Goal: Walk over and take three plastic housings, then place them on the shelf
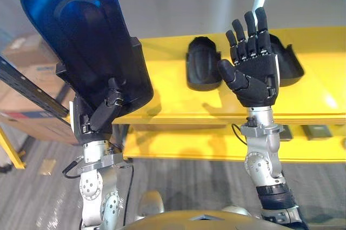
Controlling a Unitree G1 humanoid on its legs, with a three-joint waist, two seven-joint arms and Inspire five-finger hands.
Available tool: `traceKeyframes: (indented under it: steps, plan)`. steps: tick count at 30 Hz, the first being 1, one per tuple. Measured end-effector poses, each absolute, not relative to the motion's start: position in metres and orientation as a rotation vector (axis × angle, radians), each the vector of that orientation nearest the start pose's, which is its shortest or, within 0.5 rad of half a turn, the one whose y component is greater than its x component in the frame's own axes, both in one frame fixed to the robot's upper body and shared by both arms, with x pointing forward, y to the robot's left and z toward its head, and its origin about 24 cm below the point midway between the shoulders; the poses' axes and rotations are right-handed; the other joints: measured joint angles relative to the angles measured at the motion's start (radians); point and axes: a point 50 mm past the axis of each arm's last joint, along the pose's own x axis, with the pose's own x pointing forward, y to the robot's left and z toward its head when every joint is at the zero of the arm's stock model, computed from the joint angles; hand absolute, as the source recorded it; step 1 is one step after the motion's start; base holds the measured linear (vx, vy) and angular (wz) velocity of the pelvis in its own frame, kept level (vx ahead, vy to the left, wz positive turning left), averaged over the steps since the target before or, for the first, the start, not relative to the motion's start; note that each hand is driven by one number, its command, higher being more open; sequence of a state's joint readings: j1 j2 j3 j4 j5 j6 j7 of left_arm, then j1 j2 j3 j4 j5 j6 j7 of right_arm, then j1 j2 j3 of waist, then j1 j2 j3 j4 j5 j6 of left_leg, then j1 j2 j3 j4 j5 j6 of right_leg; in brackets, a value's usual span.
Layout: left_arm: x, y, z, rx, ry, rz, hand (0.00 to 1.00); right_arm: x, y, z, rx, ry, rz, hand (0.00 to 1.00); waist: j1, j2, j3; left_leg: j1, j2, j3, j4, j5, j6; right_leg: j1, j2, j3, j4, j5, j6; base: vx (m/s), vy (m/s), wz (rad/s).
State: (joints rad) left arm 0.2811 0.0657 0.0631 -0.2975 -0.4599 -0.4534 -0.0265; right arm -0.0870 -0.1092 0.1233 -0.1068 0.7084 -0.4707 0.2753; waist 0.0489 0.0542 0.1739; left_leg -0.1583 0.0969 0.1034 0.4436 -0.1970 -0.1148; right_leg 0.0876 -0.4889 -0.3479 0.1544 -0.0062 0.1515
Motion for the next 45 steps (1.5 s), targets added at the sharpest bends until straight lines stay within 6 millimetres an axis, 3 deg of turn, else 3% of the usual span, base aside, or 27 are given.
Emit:
traceKeyframes:
  steps: [1,2,3,4,5,7,9,12,16,21,25,27,28,30,32,33,36,40,45]
  plan:
    - [0.185,0.202,0.092,-0.324,-0.507,0.146,0.0,0.25,-0.14,0.12,0.541,-0.621,0.314,1.0,0.015,-0.008,0.005,-0.013,-0.004,0.013,0.021,-0.019,0.028,-0.009,-0.003,-0.025,-0.006,0.072,-0.066,-0.1,0.369,-0.25]
    - [0.183,0.202,0.092,-0.32,-0.503,0.135,0.0,0.252,-0.133,0.111,0.53,-0.574,0.321,1.0,0.04,-0.011,0.003,0.0,0.002,0.039,-0.007,-0.01,0.055,-0.02,0.011,-0.075,-0.037,0.183,-0.075,-0.08,0.33,-0.34]
    - [0.184,0.203,0.092,-0.315,-0.506,0.131,0.0,0.252,-0.13,0.109,0.522,-0.561,0.323,1.0,0.042,-0.015,0.004,0.01,0.004,0.046,-0.035,0.002,0.067,-0.024,0.024,-0.087,-0.023,0.162,-0.064,-0.02,0.216,-0.14]
    - [0.185,0.204,0.095,-0.3,-0.514,0.123,0.0,0.25,-0.125,0.108,0.519,-0.559,0.334,1.0,0.027,-0.018,0.003,0.018,0.002,0.036,-0.09,0.035,0.08,-0.035,0.076,-0.086,0.041,0.08,-0.038,0.05,0.086,0.23]
    - [0.188,0.204,0.098,-0.294,-0.526,0.108,0.0,0.248,-0.126,0.112,0.519,-0.578,0.338,1.0,0.015,-0.031,-0.005,0.029,-0.008,0.022,-0.145,0.066,0.089,-0.039,0.137,-0.08,0.064,-0.009,-0.038,0.06,0.06,0.36]
    - [0.197,0.199,0.105,-0.314,-0.551,0.076,0.0,0.245,-0.132,0.119,0.518,-0.618,0.316,1.0,-0.003,-0.037,-0.008,0.039,-0.029,0.009,-0.205,0.106,0.097,-0.042,0.216,-0.053,0.061,-0.095,-0.051,0.07,0.05,0.32]
    - [0.203,0.19,0.109,-0.343,-0.561,0.051,0.0,0.241,-0.14,0.121,0.51,-0.639,0.286,1.0,-0.026,-0.03,-0.008,0.046,-0.049,-0.003,-0.247,0.145,0.099,-0.028,0.262,0.019,-0.005,-0.109,-0.058,0.06,0.032,0.36]
    - [0.207,0.174,0.109,-0.343,-0.543,0.023,0.0,0.237,-0.152,0.115,0.482,-0.63,0.229,1.0,-0.044,-0.03,-0.008,0.046,-0.057,-0.011,-0.266,0.161,0.094,0.006,0.291,0.054,-0.082,-0.065,-0.039,0.05,-0.007,0.13]
    - [0.207,0.167,0.103,-0.303,-0.489,0.009,0.0,0.236,-0.166,0.116,0.438,-0.635,0.202,1.0,-0.051,-0.024,-0.006,0.039,-0.037,-0.018,-0.252,0.165,0.079,0.008,0.309,0.054,-0.079,-0.069,-0.045,0.0,-0.071,0.01]
    - [0.197,0.176,0.091,-0.314,-0.438,0.069,0.0,0.232,-0.181,0.116,0.366,-0.643,0.22,1.0,-0.032,-0.01,0.0,0.053,-0.001,-0.02,-0.209,0.155,0.067,0.009,0.316,0.083,-0.019,-0.106,-0.061,-0.04,-0.05,-0.11]
    - [0.196,0.18,0.09,-0.324,-0.441,0.111,0.0,0.228,-0.185,0.122,0.353,-0.67,0.22,1.0,-0.032,-0.004,0.008,0.078,-0.011,-0.023,-0.241,0.201,0.054,-0.001,0.295,0.095,0.01,-0.117,-0.067,-0.1,-0.003,-0.1]
    - [0.196,0.179,0.091,-0.326,-0.446,0.11,0.0,0.228,-0.186,0.123,0.357,-0.678,0.221,1.0,-0.033,-0.005,0.008,0.096,-0.021,-0.001,-0.262,0.191,0.061,-0.024,0.27,0.108,0.039,-0.123,-0.056,-0.1,0.069,-0.24]
    - [0.197,0.177,0.092,-0.328,-0.449,0.099,0.0,0.228,-0.188,0.123,0.375,-0.682,0.21,1.0,-0.05,0.014,-0.003,0.098,-0.026,0.029,-0.275,0.168,0.059,-0.037,0.26,0.111,0.055,-0.125,-0.042,-0.06,0.15,-0.06]
    - [0.199,0.174,0.091,-0.298,-0.447,0.081,0.0,0.224,-0.189,0.119,0.409,-0.697,0.159,1.0,-0.065,0.016,-0.005,0.11,-0.071,0.053,-0.288,0.169,0.073,-0.038,0.213,0.124,0.065,-0.106,-0.003,-0.06,0.202,-0.1]
    - [0.199,0.174,0.091,-0.272,-0.444,0.073,0.0,0.221,-0.186,0.116,0.435,-0.699,0.14,1.0,-0.065,0.007,-0.002,0.122,-0.09,0.065,-0.311,0.173,0.086,-0.032,0.203,0.133,0.045,-0.089,0.019,-0.04,0.147,-0.15]
    - [0.198,0.178,0.091,-0.239,-0.438,0.062,0.0,0.22,-0.181,0.113,0.456,-0.692,0.136,1.0,-0.061,-0.003,0.001,0.146,-0.106,0.083,-0.374,0.193,0.106,-0.025,0.196,0.136,0.004,-0.057,0.016,-0.04,0.131,-0.21]
    - [0.198,0.196,0.091,-0.138,-0.408,0.074,0.0,0.222,-0.169,0.113,0.443,-0.679,0.181,1.0,-0.053,-0.019,0.001,0.205,-0.121,0.124,-0.532,0.271,0.116,-0.024,0.198,0.132,-0.067,-0.001,0.011,-0.04,0.121,-0.23]
    - [0.199,0.204,0.088,-0.135,-0.365,0.125,0.0,0.224,-0.169,0.111,0.434,-0.635,0.196,1.0,-0.055,-0.033,-0.003,0.189,-0.12,0.119,-0.533,0.273,0.116,-0.023,0.199,0.099,-0.082,0.009,0.01,-0.02,0.024,0.07]
    - [0.202,0.202,0.083,-0.254,-0.323,0.164,0.0,0.231,-0.166,0.112,0.398,-0.577,0.27,1.0,-0.069,-0.03,-0.003,0.117,-0.096,0.12,-0.531,0.305,0.099,-0.07,0.22,0.07,-0.105,0.025,0.023,0.0,-0.035,0.21]
